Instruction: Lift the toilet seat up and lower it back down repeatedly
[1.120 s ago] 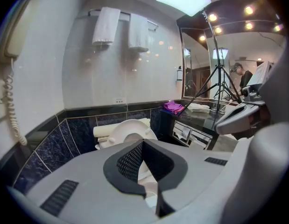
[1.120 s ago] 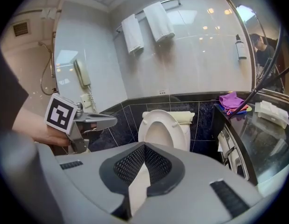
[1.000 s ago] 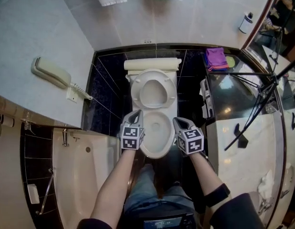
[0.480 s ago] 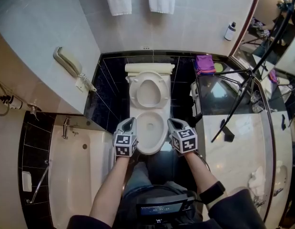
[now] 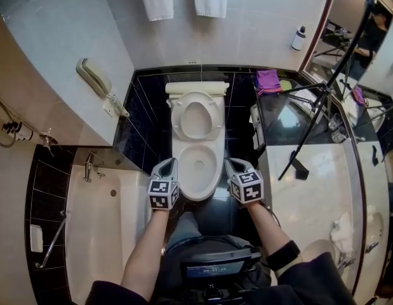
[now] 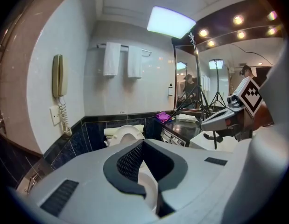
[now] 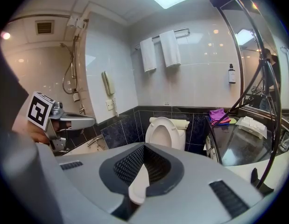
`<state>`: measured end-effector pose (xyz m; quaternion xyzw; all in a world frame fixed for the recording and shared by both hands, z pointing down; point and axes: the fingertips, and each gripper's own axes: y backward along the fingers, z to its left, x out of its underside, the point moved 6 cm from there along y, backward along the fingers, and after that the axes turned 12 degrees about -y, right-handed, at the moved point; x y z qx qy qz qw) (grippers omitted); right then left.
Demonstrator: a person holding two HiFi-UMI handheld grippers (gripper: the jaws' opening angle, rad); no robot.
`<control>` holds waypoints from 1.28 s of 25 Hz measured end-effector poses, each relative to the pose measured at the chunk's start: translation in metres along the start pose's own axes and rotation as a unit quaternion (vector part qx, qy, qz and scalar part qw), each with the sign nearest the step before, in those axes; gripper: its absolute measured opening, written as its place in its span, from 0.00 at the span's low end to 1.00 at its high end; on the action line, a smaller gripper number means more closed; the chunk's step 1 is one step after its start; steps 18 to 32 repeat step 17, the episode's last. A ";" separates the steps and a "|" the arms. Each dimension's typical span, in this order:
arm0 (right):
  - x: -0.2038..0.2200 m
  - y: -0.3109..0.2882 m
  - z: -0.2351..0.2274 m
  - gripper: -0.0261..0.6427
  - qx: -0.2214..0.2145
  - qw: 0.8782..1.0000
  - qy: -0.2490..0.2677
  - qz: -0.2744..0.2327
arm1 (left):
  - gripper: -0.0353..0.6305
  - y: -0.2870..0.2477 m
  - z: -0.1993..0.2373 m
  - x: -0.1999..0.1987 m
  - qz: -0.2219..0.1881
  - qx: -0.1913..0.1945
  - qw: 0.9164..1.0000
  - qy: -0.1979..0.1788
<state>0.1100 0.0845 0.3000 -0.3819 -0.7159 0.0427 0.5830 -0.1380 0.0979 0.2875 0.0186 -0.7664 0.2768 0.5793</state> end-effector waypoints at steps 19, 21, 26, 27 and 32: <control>0.010 0.009 0.004 0.06 0.008 1.000 0.004 0.006 | 0.04 0.016 -0.001 0.014 0.007 0.008 1.000 0.010; 0.010 0.009 0.004 0.06 0.008 1.000 0.004 0.006 | 0.04 0.016 -0.001 0.014 0.007 0.008 1.000 0.010; 0.010 0.009 0.004 0.06 0.008 1.000 0.004 0.006 | 0.04 0.016 -0.001 0.014 0.007 0.008 1.000 0.010; 0.010 0.009 0.004 0.06 0.008 1.000 0.004 0.006 | 0.04 0.016 -0.001 0.014 0.007 0.008 1.000 0.010; 0.010 0.009 0.004 0.06 0.008 1.000 0.004 0.006 | 0.04 0.016 -0.001 0.014 0.007 0.008 1.000 0.010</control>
